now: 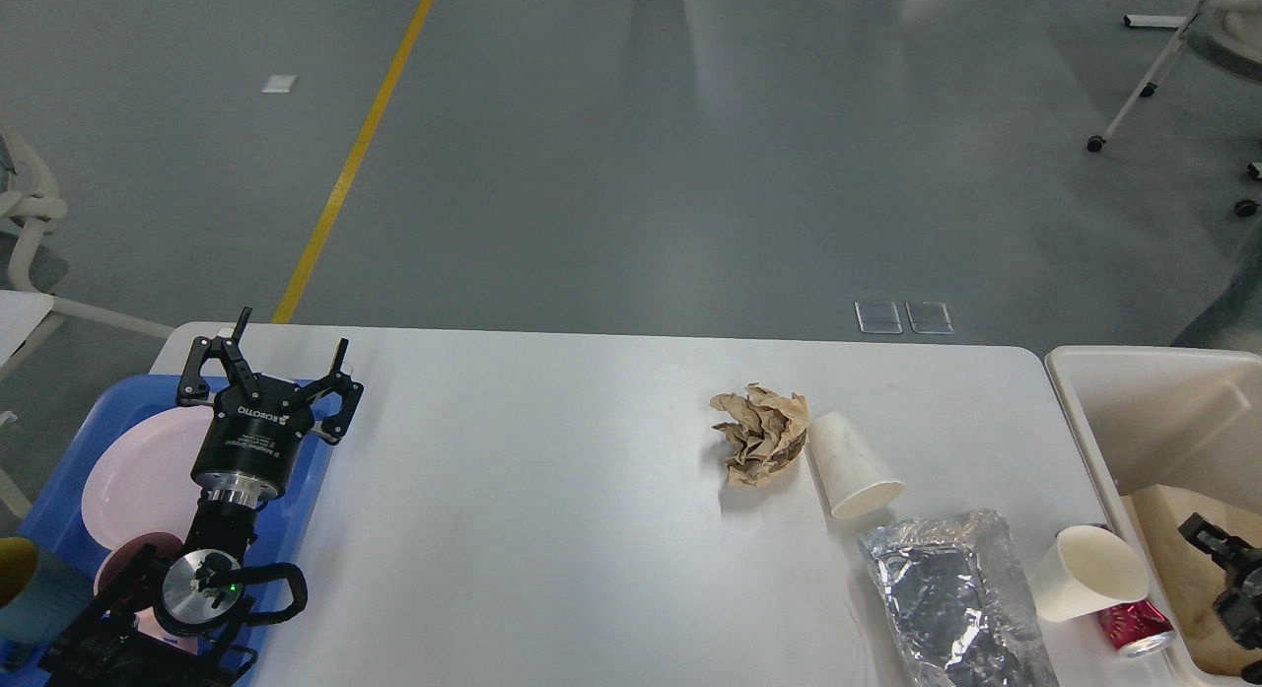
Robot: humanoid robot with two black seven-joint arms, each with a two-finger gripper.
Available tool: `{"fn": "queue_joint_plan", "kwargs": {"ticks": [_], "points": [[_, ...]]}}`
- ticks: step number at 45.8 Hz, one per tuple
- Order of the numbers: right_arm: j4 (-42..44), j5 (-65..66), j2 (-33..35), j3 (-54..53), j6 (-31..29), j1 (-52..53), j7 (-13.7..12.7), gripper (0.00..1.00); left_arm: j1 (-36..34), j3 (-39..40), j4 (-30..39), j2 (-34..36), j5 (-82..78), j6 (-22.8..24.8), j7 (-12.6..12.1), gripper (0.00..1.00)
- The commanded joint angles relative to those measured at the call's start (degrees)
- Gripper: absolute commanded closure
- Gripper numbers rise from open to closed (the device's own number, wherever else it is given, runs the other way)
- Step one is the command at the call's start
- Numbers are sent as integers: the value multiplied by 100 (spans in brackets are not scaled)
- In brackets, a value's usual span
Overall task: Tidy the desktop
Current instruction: 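Raise the right gripper out of the bin and move to the foil packet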
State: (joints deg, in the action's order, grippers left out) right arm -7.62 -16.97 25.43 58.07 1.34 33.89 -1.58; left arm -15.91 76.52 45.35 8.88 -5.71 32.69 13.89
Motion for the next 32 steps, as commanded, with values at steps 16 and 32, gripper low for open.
{"fn": "queue_joint_plan", "kwargs": {"ticks": [16, 32], "points": [[-3394, 2365, 999, 336, -2777, 4519, -545, 0, 0, 3, 0, 0, 0, 0, -9, 4], [-5195, 2357, 639, 898, -5214, 7464, -633, 0, 0, 3, 0, 0, 0, 0, -9, 4]]}}
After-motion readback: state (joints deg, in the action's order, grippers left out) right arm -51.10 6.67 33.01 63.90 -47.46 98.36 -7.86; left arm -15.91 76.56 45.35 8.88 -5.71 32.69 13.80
